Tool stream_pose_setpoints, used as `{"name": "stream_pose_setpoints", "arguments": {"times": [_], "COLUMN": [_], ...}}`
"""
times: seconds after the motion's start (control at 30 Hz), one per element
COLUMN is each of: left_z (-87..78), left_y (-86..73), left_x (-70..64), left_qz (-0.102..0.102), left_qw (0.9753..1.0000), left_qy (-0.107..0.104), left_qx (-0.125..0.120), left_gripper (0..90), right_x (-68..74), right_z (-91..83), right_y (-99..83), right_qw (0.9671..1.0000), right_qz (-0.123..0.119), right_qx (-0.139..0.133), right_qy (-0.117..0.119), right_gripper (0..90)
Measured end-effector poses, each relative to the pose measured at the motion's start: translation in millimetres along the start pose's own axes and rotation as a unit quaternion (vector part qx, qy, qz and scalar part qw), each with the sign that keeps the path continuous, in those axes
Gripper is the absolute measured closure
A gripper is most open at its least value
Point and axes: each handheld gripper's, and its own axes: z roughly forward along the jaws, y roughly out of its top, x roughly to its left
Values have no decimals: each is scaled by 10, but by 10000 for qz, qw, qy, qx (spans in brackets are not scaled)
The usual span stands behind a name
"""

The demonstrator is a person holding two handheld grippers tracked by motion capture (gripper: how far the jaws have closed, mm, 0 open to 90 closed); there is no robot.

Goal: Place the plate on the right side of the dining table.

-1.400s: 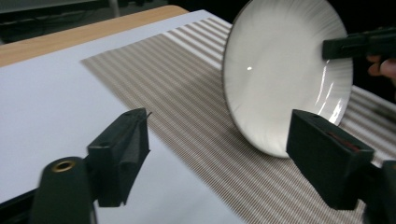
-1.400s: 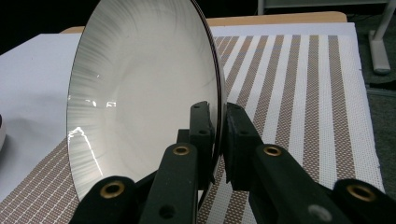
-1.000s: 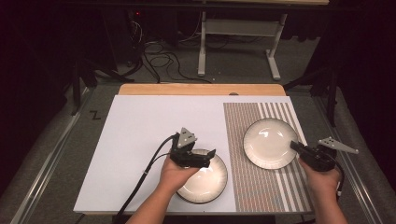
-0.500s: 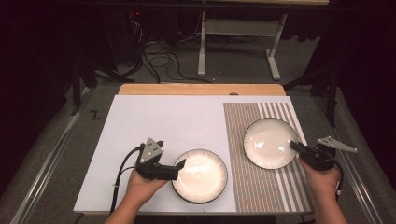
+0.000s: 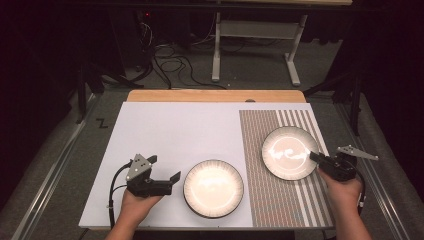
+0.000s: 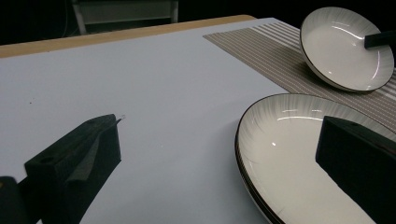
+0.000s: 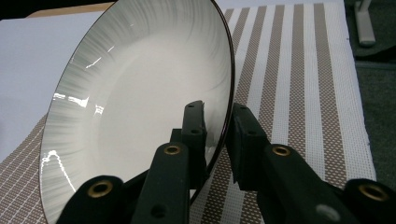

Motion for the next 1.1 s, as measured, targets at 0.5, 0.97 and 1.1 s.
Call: {"name": "stream_pose_setpoints", "arguments": {"times": [0.5,0.97,1.1], "left_z": [68,69,80], "left_y": [-18,-27,-31], "left_x": [-42,-37,-32], "left_qz": [100,134,166], "left_qw": [9999,9999,9998], "left_qy": [-37,-14,-6], "left_qx": [87,108,143], "left_gripper": [9,9,9], "right_x": [-39,-78,-93], "right_z": [57,129,154], "right_y": [0,-9,-13], "right_qw": [9997,9988,9984], "right_qz": [168,330,358], "right_qx": [135,305,367], "right_qy": [-61,-169,-240], "right_gripper": [774,754,749]}}
